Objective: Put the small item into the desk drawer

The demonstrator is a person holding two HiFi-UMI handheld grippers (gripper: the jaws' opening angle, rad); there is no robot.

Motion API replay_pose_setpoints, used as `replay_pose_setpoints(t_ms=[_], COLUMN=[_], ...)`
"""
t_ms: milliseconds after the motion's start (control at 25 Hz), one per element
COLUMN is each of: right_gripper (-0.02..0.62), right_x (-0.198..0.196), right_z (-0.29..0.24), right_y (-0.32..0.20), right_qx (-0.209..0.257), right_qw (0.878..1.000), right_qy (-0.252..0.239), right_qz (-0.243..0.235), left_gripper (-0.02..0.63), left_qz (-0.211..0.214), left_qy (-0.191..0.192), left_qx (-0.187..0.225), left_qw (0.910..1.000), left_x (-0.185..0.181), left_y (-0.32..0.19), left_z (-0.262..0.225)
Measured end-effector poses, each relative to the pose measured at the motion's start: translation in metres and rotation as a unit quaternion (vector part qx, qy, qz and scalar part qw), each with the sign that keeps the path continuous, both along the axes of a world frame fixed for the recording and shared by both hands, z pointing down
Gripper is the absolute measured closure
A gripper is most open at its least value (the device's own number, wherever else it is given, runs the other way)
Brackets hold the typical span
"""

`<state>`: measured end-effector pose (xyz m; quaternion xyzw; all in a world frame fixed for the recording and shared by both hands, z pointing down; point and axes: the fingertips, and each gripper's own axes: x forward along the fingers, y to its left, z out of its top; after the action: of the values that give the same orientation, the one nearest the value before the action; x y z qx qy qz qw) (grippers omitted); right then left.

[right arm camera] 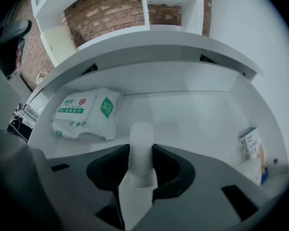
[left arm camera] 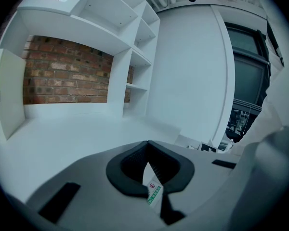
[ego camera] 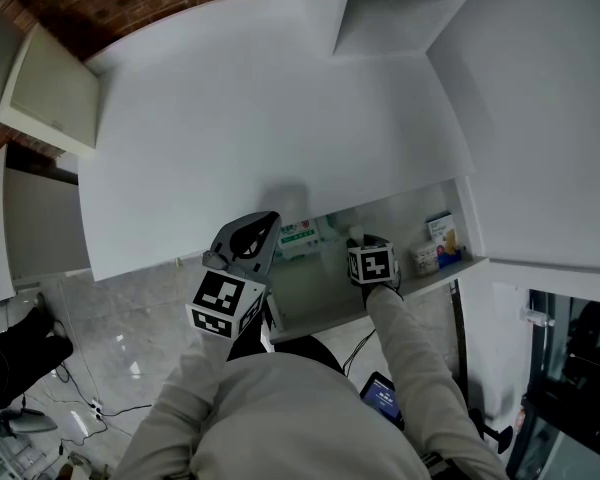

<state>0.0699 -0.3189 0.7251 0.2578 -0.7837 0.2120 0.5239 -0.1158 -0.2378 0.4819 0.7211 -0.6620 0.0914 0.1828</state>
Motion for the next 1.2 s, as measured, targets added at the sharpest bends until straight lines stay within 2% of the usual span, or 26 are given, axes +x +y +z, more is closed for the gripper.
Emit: replay_pose_setpoints(t_ms=[520,800,1040,1200], right_gripper=[0.425,0.371,0.370,0.371], right_x=[-0.001,0.002,-0.004,-0.017], right_z=[0.002,-0.002,-0.023,-0.061], right_y=[0.001,0.001,-0.005,-0.005], right_qx=[-0.003,0.000,0.016,0.040], right_qw=[1.000,1.000,0.998,0.992], right_qy=[0.000,-0.002,-0.047,-0.106], right_qz=[-0.001,0.016,0.034,0.048], left_gripper=[0.589,0.589,0.589,0.589], left_qz=[0.001,0.011,0.021,0.032], left_qy=[0.002,-0.001,0.001,0.003], left_qx=[-0.001,0.005,0.013,0.021], left_qw=[1.0000,0.9999,0.9997,0.9993], left_x=[-0.003,-0.001,0.004,0.009], left_y=[-0.001,0.001,0.002,0.002], left_z=[0.001,-0.003,-0.007,-0.010])
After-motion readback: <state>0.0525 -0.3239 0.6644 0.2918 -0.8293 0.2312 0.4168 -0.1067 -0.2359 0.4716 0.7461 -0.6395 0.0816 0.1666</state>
